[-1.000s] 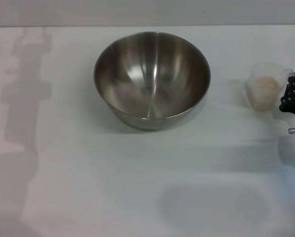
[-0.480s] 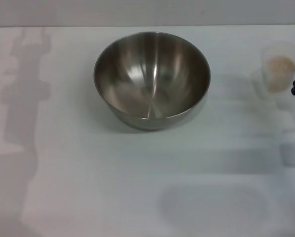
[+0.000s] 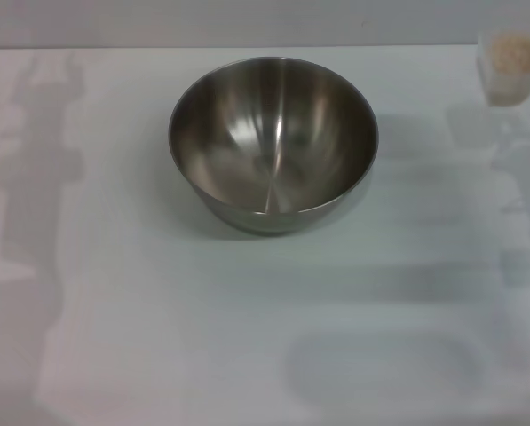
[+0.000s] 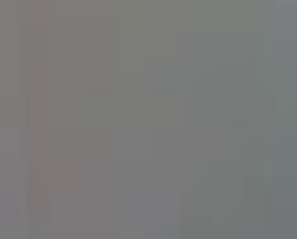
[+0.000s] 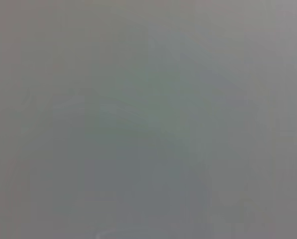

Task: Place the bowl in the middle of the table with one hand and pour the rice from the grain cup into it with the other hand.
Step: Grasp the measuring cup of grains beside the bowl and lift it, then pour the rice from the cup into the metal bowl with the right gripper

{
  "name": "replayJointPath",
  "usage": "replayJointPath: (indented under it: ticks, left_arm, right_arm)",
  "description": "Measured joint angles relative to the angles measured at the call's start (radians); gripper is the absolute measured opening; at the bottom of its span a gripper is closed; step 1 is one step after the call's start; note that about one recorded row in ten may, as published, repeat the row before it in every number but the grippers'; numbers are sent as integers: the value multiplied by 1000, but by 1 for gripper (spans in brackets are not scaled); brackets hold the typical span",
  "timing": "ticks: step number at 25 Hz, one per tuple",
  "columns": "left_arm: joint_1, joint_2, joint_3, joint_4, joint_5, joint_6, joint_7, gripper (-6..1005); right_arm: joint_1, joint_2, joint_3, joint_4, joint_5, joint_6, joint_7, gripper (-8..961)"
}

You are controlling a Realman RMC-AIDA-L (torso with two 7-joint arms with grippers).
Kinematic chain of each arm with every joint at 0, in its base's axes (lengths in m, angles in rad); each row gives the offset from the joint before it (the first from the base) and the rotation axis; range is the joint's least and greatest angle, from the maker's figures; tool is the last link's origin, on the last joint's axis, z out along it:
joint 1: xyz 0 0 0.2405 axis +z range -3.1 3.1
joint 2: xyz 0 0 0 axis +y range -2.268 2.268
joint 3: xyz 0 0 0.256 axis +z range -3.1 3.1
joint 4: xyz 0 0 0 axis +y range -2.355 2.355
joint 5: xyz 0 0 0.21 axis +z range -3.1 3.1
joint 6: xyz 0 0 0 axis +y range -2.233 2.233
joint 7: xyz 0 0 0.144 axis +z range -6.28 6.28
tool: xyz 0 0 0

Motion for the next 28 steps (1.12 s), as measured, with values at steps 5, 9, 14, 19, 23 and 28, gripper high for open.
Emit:
replayJointPath:
  ticks: [5, 9, 14, 19, 23, 28]
  left_arm:
    - [9, 0, -4, 18, -6, 4, 0, 516]
    - [23, 0, -18, 11, -5, 14, -2, 517]
    - [25, 0, -29, 10, 0, 21, -2, 516]
    - [25, 0, -38, 22, -3, 39, 2, 517]
    - [25, 0, -107, 43, -3, 55, -1, 517]
    - [47, 0, -159, 43, -5, 73, -12, 517]
  right_arm:
    - [34, -2, -6, -33, -3, -32, -6, 11]
    - [66, -4, -9, -54, -6, -63, -51, 11]
    - [120, -6, -9, -97, -18, -71, -92, 12]
    - [171, -7, -13, -128, -19, -70, -93, 12]
    - [205, -7, -36, -151, -28, -64, -93, 13]
    - [234, -7, -64, -163, -34, -57, -93, 13]
